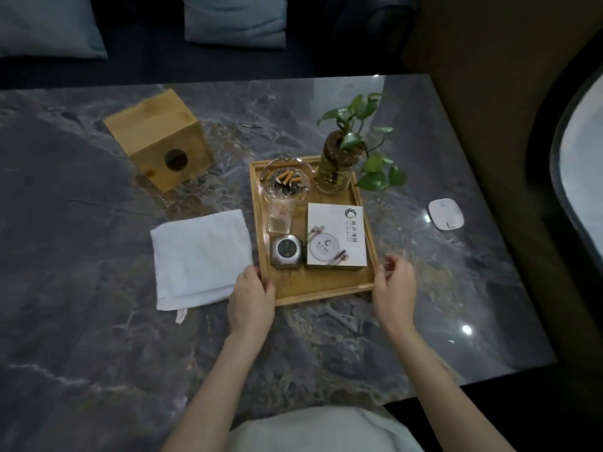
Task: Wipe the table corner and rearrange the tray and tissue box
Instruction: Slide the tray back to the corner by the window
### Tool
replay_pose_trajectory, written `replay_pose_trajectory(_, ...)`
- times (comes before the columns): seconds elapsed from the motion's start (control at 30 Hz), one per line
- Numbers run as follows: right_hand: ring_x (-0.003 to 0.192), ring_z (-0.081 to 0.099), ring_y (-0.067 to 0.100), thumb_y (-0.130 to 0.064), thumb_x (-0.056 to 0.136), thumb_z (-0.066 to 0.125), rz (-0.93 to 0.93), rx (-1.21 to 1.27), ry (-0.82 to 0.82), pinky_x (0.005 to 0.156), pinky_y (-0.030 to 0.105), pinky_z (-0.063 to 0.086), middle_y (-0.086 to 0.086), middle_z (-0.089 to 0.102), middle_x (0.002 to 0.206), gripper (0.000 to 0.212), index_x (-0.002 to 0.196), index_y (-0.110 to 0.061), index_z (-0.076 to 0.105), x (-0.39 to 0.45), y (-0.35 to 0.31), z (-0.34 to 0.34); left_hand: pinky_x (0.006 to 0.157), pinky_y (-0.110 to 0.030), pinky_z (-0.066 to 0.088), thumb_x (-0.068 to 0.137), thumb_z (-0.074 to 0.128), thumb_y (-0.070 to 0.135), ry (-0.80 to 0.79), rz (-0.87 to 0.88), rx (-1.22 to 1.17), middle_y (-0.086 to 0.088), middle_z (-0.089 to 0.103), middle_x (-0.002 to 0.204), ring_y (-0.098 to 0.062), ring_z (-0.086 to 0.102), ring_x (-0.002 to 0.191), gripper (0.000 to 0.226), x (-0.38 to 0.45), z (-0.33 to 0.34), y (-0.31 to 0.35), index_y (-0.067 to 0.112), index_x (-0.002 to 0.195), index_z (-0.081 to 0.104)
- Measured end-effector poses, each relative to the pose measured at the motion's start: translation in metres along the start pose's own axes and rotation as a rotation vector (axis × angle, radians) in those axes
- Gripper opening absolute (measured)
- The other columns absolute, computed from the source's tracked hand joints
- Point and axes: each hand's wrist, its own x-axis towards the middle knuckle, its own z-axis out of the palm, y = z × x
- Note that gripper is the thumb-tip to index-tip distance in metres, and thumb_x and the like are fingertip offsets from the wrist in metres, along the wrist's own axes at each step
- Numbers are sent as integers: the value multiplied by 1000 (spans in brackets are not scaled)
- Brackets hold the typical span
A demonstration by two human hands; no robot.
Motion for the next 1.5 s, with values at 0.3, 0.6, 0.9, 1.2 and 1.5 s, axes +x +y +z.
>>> replay_pose_trajectory(0.3, 96, 54, 26, -21, 93, 50, -30, -105, -178, 78, 31, 40, 13, 56, 106, 22, 108, -6, 57, 8, 21, 0, 75, -43, 45, 94, 43, 22, 17, 2, 190, -23, 59, 110, -40, 57, 99, 27, -7, 14, 5, -1, 107, 48)
replay_pose_trajectory(0.6, 87, 55, 24, -20, 94, 46, -83, -112, -163, 71, 31, 39, 11, 56, 101, 18, 98, -6, 55, 13, 19, -7, 68, -37, 41, 94, 42, 19, -1, 3, 247, -23, 63, 104, -39, 59, 93, 21, -5, 7, 14, 1, 101, 48)
replay_pose_trajectory(0.9, 84, 56, 15, -14, 91, 54, -28, 117, -277, 72, 26, 42, 4, 62, 94, 17, 104, -6, 60, 20, 19, -17, 80, -34, 37, 91, 44, 20, 40, -265, -317, -23, 60, 115, -33, 53, 99, 34, -1, 11, 20, -3, 113, 55)
replay_pose_trajectory(1.2, 93, 54, 19, -33, 96, 37, 182, 257, -398, 77, 32, 38, 6, 61, 104, 35, 108, -9, 59, 47, 8, -7, 95, -40, 37, 97, 26, 33, 73, -336, -370, -25, 57, 122, -37, 50, 112, 51, 12, 19, 29, -3, 114, 57)
replay_pose_trajectory(1.5, 78, 57, 26, -43, 97, 30, 93, 92, -233, 66, 35, 39, 9, 61, 80, 52, 81, -4, 60, 49, 2, 16, 88, -39, 40, 98, 24, 37, 199, -249, -266, -30, 62, 111, -42, 54, 106, 59, 14, 26, 32, -9, 105, 60)
